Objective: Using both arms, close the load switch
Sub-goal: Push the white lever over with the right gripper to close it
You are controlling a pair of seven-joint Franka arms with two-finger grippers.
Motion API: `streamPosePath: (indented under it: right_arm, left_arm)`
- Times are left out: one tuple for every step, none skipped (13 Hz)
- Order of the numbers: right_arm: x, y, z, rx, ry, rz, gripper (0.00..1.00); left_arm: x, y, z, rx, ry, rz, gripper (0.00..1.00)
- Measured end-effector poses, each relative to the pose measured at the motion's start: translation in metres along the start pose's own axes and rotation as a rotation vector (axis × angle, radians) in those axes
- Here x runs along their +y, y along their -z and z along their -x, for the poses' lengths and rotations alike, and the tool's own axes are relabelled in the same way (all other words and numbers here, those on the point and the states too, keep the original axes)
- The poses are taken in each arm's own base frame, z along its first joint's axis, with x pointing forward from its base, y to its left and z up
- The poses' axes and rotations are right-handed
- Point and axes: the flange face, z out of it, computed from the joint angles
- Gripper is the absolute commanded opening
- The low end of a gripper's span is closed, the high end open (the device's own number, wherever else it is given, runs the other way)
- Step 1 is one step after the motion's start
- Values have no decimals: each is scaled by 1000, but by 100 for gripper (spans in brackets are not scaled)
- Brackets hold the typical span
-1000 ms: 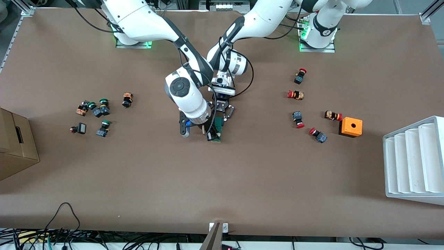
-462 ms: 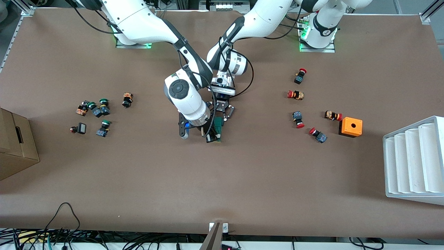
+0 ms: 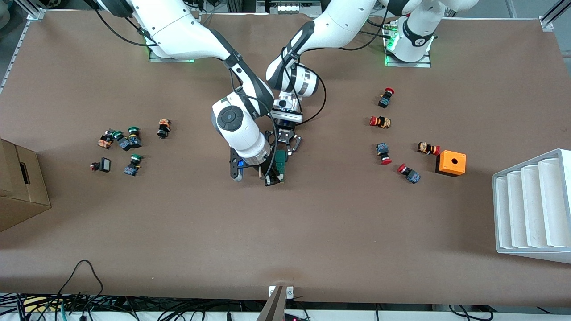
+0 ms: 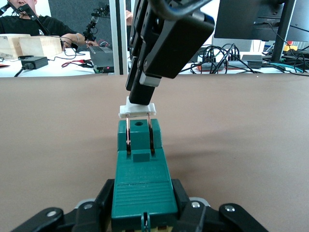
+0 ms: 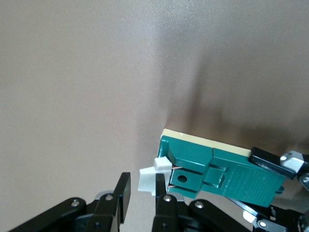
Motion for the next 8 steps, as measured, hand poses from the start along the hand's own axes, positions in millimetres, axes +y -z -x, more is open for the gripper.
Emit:
streamPosePath:
  right_arm:
    - [0, -1, 0, 0, 0, 0, 27]
    - [0, -1, -1, 1, -1, 1, 27]
    - [0, -2, -1, 1, -1, 1, 27]
    - [0, -2, -1, 1, -1, 1, 27]
    - [0, -4, -2, 2, -2, 2, 27]
    - [0, -6, -2, 3, -2, 3, 27]
    - [0, -7, -3, 4, -3, 3, 27]
    - [0, -8, -3, 4, -3, 3, 27]
  left_arm:
    - [0, 0, 0, 0, 0, 0, 47]
    - [0, 0, 0, 0, 0, 0, 48]
    - [0, 0, 0, 0, 0, 0, 47]
    - [0, 0, 0, 0, 0, 0, 47]
    - [0, 0, 0, 0, 0, 0, 47]
    - [0, 0, 0, 0, 0, 0, 47]
    - [0, 0, 0, 0, 0, 0, 47]
    - [0, 0, 0, 1, 0, 0, 47]
